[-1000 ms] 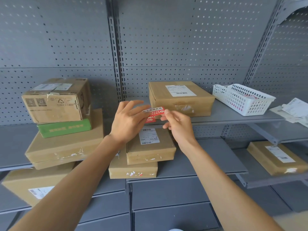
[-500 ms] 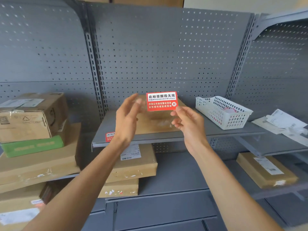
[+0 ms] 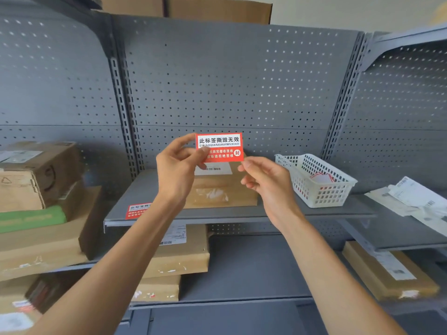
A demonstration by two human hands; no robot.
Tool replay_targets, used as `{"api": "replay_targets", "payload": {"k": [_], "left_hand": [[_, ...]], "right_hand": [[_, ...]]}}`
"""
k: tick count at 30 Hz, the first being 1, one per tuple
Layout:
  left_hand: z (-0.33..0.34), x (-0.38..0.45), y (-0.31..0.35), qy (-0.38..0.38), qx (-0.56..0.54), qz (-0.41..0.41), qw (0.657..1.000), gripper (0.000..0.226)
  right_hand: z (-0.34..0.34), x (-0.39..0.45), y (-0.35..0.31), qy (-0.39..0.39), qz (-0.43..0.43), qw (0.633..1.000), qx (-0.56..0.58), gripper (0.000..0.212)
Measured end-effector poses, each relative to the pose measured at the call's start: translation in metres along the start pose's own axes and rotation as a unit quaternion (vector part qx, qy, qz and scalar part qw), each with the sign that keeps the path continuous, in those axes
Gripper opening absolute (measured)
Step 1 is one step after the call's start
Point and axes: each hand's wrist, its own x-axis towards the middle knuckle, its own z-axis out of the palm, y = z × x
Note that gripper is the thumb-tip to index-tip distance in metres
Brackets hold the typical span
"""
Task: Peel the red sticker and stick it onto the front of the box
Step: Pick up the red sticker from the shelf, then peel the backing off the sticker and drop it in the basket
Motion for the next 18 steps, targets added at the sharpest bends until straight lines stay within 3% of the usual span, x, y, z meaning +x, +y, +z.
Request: {"api": "replay_targets", "payload": {"k": [18], "left_hand": [[-0.006,0.020,-0.013,-0.035,0.079,-0.051,0.995,0.038]], "right_hand": [[0.006,0.016,0.012,-0.016,-0.006,0.999,-0.036,0.014]]}}
